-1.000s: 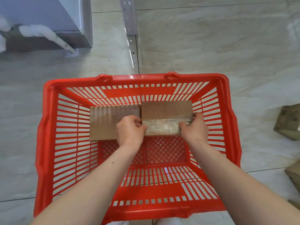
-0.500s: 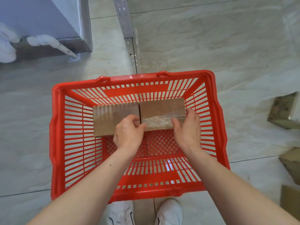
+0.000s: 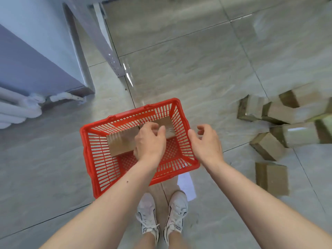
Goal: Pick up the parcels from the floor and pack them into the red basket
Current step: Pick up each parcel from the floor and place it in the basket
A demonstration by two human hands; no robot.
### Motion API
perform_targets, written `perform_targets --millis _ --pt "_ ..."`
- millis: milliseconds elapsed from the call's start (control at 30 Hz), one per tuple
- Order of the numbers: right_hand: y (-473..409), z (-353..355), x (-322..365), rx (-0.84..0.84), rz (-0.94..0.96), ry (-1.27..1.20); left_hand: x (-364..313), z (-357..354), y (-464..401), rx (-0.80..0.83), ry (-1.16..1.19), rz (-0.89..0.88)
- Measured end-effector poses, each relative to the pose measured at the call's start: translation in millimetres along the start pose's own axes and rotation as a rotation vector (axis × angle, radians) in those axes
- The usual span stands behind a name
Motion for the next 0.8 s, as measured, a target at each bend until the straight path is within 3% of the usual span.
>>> perform_targets --millis 367,800 --pt "51.7 151.0 -51.1 -0.28 -0.258 -0.249 -114.9 -33.8 102.2 0.178 -0.094 -0.209" --pt "100.6 299.4 -203.1 -0.422 -0.392 -0.336 -157.0 -185.1 242.7 0.36 -0.166 -0.28"
Point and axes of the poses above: each hand's wrist, its own y-axis away from the middle knuckle, its own z-axis out of the back of the hand, x = y × z, the point moved 9 cm from there along -y, towards the middle knuckle, and after that the axes turned 8 degrees about z, right-handed, at the moved point
